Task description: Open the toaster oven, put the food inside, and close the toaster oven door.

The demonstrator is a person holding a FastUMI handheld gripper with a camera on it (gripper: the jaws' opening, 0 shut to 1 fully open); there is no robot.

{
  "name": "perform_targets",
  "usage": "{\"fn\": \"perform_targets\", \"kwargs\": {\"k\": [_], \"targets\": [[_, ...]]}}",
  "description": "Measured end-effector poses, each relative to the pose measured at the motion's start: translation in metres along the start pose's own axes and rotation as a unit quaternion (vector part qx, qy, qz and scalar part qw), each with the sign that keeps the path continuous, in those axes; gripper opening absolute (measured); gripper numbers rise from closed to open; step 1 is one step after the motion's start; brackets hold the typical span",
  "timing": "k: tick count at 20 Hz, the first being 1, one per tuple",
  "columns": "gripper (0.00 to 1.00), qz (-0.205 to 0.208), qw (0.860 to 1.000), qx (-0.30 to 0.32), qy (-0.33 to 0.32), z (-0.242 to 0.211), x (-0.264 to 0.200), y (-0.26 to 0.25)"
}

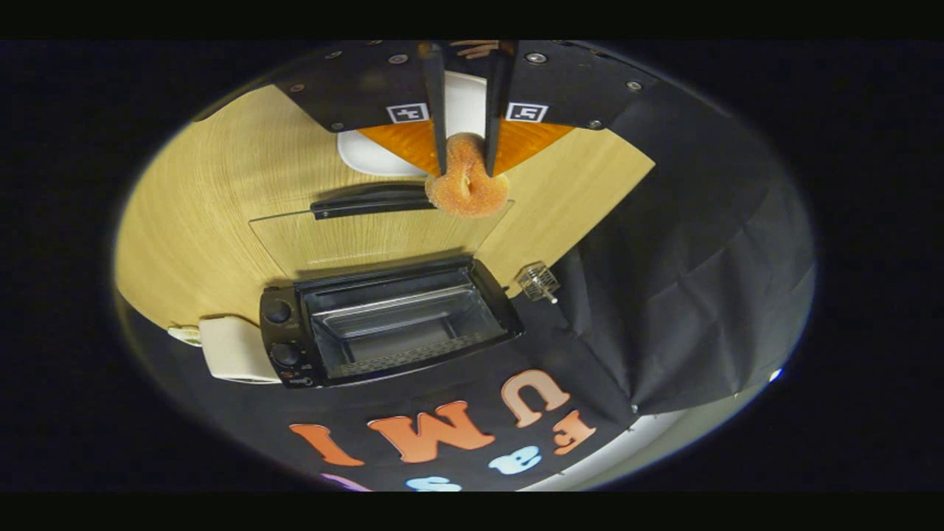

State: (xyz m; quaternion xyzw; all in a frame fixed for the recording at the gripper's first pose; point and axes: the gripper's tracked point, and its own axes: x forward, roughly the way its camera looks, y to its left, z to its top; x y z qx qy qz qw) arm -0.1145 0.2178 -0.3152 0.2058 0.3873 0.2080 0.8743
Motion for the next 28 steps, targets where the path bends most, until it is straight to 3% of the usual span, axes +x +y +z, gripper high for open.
{"fn": "perform_targets", "kwargs": {"k": [7,12,28], "targets": [[0.24,0.004,0.991,0.122,-0.052,0.053,0.034,-0.008],[0.23,0.023,0.977,0.195,-0.082,0.099,0.063,-0.008],[0.23,-0.018,0.972,0.210,-0.109,0.167,0.162,-0.050]]}}
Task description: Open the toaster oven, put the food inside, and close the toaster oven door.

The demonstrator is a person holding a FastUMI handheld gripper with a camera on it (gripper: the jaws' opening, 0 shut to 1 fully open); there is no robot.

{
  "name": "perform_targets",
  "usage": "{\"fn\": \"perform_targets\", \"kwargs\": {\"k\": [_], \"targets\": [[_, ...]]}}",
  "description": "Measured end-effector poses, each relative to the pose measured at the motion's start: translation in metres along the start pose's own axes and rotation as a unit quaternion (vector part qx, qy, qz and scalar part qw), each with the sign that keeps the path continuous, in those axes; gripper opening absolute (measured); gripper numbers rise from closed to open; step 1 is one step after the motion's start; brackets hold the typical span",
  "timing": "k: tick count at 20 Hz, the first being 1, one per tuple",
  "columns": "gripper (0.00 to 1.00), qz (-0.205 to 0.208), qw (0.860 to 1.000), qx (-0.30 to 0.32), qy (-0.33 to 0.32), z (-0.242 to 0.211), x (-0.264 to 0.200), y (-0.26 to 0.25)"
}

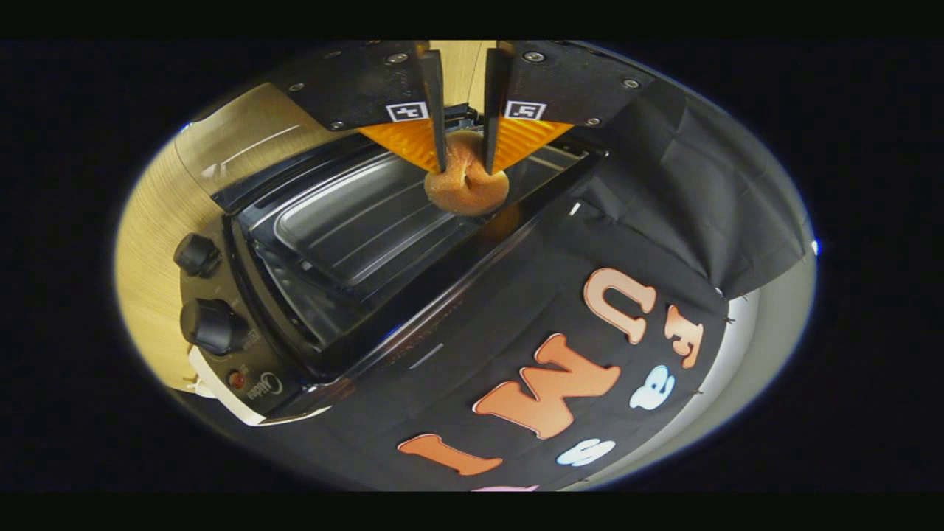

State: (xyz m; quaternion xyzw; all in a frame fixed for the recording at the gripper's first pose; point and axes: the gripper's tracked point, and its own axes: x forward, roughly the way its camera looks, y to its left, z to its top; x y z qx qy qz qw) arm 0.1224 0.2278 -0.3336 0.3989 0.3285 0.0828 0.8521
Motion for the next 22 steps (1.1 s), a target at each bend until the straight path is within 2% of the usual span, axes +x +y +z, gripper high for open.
{"fn": "perform_targets", "kwargs": {"k": [5,6,9,10,12,16,20,22], "targets": [[0.23,-0.008,0.999,-0.018,-0.030,0.010,0.015,0.000],[0.24,-0.022,0.999,-0.022,-0.035,0.011,0.017,-0.003],[0.40,-0.044,0.996,-0.049,-0.058,0.018,0.016,-0.010],[0.50,-0.045,0.995,-0.058,-0.063,0.019,0.018,-0.011],[0.61,-0.046,0.993,-0.075,-0.073,0.022,0.011,-0.008],[0.79,-0.055,0.988,-0.116,-0.085,0.026,-0.001,-0.008],[0.83,-0.067,0.981,-0.166,-0.076,0.019,-0.028,-0.007],[0.85,-0.058,0.974,-0.208,-0.070,0.015,-0.046,-0.002]]}}
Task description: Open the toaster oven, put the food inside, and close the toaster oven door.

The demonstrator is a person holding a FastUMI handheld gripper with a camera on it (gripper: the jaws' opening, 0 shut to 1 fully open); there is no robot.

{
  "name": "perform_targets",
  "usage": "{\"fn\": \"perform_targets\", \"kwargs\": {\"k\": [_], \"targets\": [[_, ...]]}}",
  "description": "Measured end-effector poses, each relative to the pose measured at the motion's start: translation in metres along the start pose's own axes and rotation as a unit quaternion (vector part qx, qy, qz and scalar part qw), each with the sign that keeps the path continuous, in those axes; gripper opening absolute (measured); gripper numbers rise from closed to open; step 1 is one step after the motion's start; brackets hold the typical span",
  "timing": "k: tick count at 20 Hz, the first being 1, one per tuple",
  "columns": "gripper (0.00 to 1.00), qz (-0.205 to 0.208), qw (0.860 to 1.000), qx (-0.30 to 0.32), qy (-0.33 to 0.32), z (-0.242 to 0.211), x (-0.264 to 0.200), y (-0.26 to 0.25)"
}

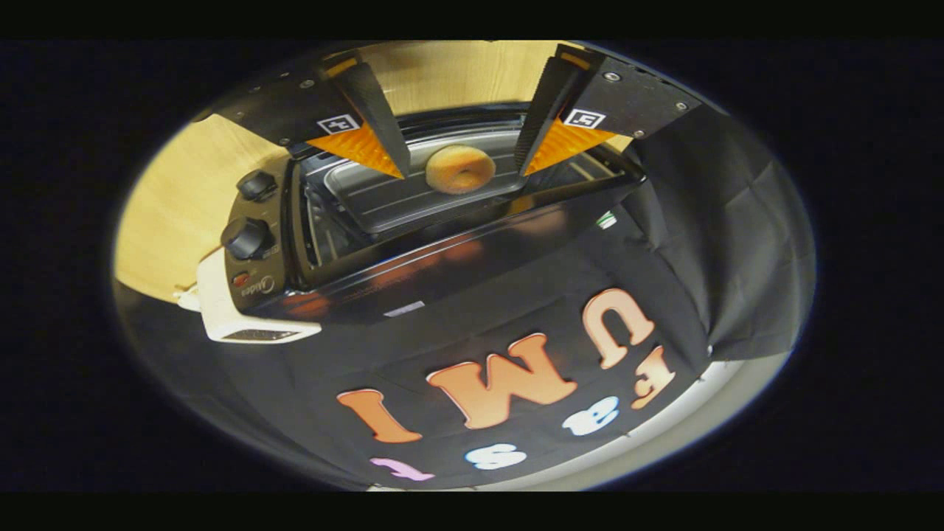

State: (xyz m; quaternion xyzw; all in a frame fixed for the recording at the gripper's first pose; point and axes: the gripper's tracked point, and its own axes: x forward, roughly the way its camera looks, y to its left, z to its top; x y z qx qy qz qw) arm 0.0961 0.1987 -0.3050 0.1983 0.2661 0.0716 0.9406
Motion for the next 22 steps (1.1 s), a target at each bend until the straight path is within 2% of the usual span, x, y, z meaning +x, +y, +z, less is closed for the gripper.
{"fn": "perform_targets", "kwargs": {"k": [5,8,12,17,22], "targets": [[0.86,0.012,0.998,-0.058,-0.004,0.013,-0.047,-0.001],[0.88,0.009,0.997,-0.081,0.003,0.006,-0.073,-0.001],[0.91,0.005,0.993,-0.112,0.031,-0.025,-0.097,-0.002],[0.94,-0.020,0.987,-0.141,0.081,-0.070,-0.121,-0.012],[0.94,-0.032,0.982,-0.143,0.117,-0.105,-0.139,-0.012]]}}
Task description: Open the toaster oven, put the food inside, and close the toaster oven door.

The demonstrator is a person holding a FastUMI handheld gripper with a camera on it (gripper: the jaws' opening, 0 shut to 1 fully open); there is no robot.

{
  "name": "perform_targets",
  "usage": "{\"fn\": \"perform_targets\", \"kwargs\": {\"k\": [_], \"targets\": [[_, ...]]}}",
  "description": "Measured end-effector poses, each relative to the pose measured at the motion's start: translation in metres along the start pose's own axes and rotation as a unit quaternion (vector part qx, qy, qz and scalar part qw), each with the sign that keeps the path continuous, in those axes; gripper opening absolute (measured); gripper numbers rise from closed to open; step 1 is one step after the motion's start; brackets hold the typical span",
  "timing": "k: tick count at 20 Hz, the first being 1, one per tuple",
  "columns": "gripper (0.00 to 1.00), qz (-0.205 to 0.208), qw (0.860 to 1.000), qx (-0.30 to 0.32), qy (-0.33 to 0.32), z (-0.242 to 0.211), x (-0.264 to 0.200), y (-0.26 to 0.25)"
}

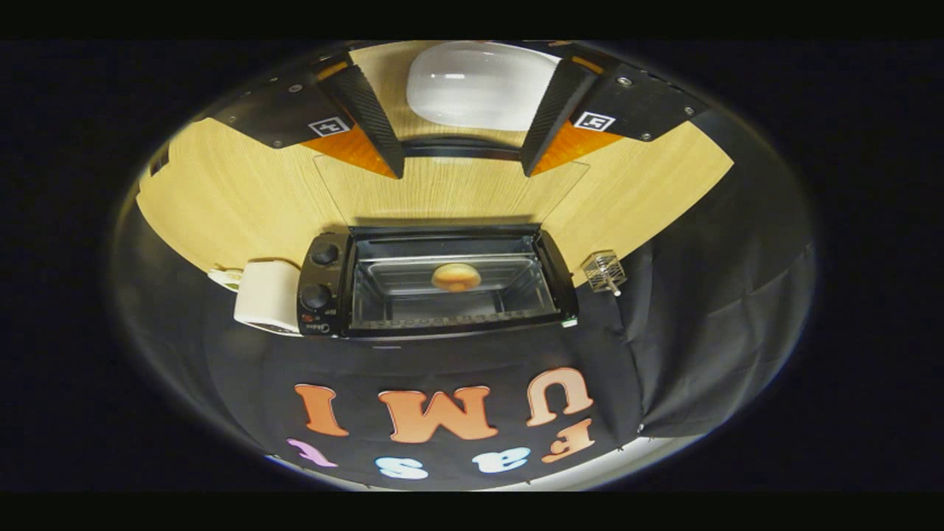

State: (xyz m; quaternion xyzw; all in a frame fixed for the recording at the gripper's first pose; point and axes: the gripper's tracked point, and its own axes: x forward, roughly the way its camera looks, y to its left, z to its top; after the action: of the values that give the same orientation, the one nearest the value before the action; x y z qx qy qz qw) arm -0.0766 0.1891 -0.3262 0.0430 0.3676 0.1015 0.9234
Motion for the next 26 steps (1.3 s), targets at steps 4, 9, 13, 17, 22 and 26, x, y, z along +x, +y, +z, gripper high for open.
{"fn": "perform_targets", "kwargs": {"k": [4,9,13,17,22,26], "targets": [[0.95,-0.012,0.999,0.003,0.041,-0.030,0.003,0.000],[0.94,-0.013,0.998,-0.008,0.067,-0.045,0.008,0.002],[0.95,-0.031,0.996,-0.024,0.084,-0.050,0.012,-0.006],[0.94,-0.039,0.994,-0.002,0.104,-0.057,0.020,-0.007],[0.92,-0.048,0.993,-0.009,0.110,-0.055,0.025,-0.005],[0.89,-0.057,0.994,0.002,0.098,-0.047,0.022,-0.006]]}}
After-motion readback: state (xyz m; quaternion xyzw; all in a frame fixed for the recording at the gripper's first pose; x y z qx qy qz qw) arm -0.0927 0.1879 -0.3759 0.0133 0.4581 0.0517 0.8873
